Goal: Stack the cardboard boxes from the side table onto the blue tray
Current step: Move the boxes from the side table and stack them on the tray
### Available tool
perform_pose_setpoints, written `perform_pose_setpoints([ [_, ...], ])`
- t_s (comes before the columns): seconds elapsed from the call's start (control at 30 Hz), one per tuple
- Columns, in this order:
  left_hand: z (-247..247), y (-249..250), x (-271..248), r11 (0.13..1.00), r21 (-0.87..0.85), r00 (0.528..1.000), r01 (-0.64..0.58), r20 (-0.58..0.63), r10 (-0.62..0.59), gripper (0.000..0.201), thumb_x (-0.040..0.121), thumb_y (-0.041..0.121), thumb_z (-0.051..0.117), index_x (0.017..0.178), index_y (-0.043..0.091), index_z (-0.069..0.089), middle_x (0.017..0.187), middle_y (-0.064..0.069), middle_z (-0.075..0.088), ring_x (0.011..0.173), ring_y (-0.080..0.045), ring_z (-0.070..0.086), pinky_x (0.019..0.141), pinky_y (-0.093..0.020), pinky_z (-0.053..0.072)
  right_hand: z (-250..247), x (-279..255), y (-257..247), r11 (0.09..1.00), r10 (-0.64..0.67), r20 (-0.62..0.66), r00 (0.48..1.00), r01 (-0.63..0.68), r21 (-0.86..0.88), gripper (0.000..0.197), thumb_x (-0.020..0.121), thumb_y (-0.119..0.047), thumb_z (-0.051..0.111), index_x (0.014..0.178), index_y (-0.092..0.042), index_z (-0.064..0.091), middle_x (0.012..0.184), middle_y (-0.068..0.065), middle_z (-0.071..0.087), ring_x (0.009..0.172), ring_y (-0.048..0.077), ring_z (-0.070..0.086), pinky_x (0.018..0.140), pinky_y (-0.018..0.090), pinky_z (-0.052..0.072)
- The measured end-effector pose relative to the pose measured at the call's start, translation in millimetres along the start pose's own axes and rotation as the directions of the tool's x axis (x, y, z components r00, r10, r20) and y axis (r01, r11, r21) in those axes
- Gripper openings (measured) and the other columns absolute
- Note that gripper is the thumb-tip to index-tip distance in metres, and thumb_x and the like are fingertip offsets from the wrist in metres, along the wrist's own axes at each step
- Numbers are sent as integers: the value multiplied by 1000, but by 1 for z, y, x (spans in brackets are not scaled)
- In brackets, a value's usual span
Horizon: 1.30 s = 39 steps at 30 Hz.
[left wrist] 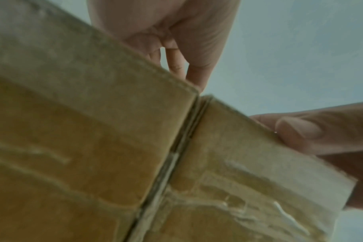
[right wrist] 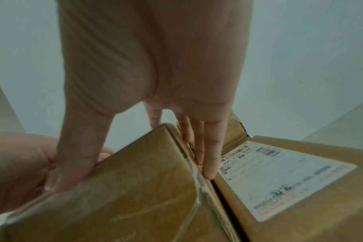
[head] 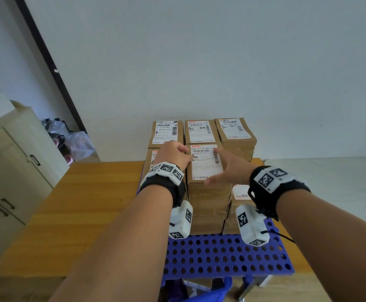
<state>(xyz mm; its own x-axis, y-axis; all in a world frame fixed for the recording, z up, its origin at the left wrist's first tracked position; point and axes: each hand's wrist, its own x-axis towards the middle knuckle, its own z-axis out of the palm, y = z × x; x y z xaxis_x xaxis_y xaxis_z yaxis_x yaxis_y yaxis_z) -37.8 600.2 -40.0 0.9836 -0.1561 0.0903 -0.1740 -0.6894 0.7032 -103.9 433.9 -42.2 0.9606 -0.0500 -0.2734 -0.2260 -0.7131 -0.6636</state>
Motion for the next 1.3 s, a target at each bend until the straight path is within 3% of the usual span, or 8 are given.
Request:
perform_pose_setpoints([
  [0.2, 1, 1, 1, 1000, 9, 1000, -6, 6, 6, 13, 84, 19, 75, 96, 20, 73, 104, 5, 69, 86, -10, 57, 72, -23, 43, -1, -4, -2, 1000, -1, -17, 1000, 1, -16, 110, 71, -37, 85, 155, -25, 16, 153, -1, 35, 133, 21, 42, 94, 28, 41],
  [0.33, 1, 6, 3, 1000, 17, 1000, -4, 13, 4, 15, 84, 19, 73, 99, 20, 71, 106, 4, 70, 88, -12, 59, 73, -25, 46, -8, -12, -11, 1000, -3, -162, 987, 0, -22, 81, 81, -43, 75, 149, -22, 37, 149, 3, 44, 133, 22, 45, 103, 35, 40],
  [0.43, -1, 19, 4, 998, 51, 999, -31, 23, 29, 14, 88, 19, 66, 101, 21, 70, 108, 3, 70, 93, -14, 62, 76, -28, 50, -19, -20, -17, 992, -14, -306, 952, -25, -123, 59, 90, -40, 64, 142, -17, 47, 142, 6, 52, 123, 22, 54, 95, 32, 46],
  [0.57, 3, 42, 0, 977, 153, 985, -146, 115, 129, 22, 92, 20, 62, 113, 16, 69, 120, -1, 67, 106, -20, 64, 82, -28, 50, -30, -32, -19, 948, -29, -359, 933, -88, -307, 38, 96, -26, 51, 130, -8, 56, 130, 11, 59, 112, 26, 58, 90, 34, 47],
  [0.77, 27, 74, -13, 943, 177, 950, -280, 193, 246, 25, 95, 16, 57, 117, 14, 68, 126, -4, 65, 112, -23, 62, 85, -29, 48, -36, -45, 14, 934, 23, -432, 902, -174, -313, 41, 96, -28, 50, 136, -18, 51, 136, 10, 55, 119, 28, 55, 96, 39, 48],
  [0.97, 68, 125, -33, 922, 164, 917, -350, 263, 301, 24, 92, 15, 56, 112, 14, 69, 107, -2, 65, 95, -20, 61, 80, -30, 48, -62, -68, 65, 954, 109, -501, 858, -232, -188, 43, 99, -35, 47, 139, -21, 49, 141, 7, 52, 125, 25, 52, 102, 37, 44],
  [1.13, 116, 160, -48, 924, 146, 903, -355, 311, 298, 29, 92, 18, 55, 120, 17, 63, 125, -3, 63, 111, -22, 61, 86, -30, 49, -94, -95, 118, 950, 158, -534, 831, -275, -146, 39, 100, -31, 45, 136, -18, 52, 137, 7, 56, 124, 25, 53, 101, 37, 44],
  [1.3, 179, 204, -69, 937, 84, 886, -340, 362, 289, 28, 93, 20, 57, 118, 14, 66, 114, -3, 65, 104, -22, 61, 86, -31, 48, -131, -124, 181, 932, 248, -547, 799, -350, -89, 38, 100, -29, 43, 134, -17, 54, 134, 7, 59, 122, 26, 54, 98, 35, 43],
])
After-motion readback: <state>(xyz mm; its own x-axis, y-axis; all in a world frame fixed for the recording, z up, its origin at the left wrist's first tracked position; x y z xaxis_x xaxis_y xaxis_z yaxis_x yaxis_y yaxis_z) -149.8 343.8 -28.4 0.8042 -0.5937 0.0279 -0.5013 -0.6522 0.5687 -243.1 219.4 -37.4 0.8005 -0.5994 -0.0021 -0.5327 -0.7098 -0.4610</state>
